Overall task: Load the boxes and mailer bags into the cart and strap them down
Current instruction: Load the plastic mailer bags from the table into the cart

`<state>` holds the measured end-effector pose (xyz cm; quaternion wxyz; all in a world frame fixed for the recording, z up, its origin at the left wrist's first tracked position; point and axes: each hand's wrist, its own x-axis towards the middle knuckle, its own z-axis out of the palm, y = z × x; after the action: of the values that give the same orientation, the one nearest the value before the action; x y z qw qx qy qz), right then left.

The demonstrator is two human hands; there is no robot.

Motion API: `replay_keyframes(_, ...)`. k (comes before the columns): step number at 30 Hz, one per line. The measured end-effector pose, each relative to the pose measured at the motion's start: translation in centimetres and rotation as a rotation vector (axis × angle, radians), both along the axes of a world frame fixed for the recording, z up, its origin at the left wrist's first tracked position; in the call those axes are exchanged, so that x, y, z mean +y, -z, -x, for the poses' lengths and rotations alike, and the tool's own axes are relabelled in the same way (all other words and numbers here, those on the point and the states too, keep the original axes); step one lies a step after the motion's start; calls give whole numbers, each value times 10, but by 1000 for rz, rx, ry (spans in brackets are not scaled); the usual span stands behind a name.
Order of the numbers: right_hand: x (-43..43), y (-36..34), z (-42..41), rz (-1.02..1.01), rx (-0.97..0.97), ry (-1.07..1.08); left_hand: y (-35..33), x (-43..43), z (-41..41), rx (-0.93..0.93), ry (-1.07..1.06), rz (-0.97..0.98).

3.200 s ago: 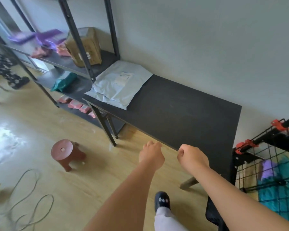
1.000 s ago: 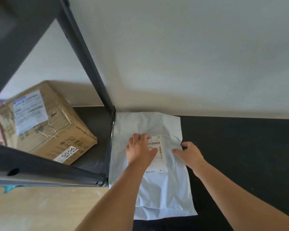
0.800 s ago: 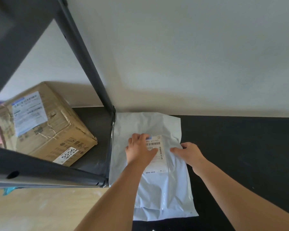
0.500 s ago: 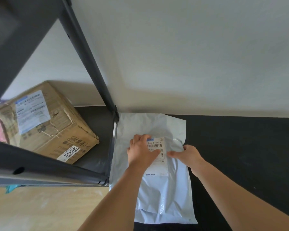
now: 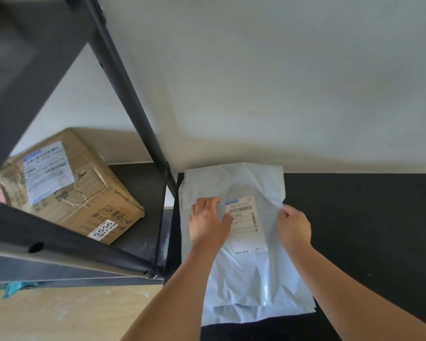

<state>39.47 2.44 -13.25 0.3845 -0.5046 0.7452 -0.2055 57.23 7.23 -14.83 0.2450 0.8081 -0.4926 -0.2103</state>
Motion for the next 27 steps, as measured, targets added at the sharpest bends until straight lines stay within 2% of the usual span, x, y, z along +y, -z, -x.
replay_keyframes(5,-4,-10,9,100,-5,109,-4,-3,4,-10,-27,5)
replay_keyframes(14,-3,-15,36,101,-228,325,-12,-15,29,10,5,15)
replay_keyframes(22,10,-26,79,123,-417,602,-21,-35,74,198,-131,-119)
replay_keyframes(27,18,-32,123,167,-453,638,-33,-41,115,203,-67,-134)
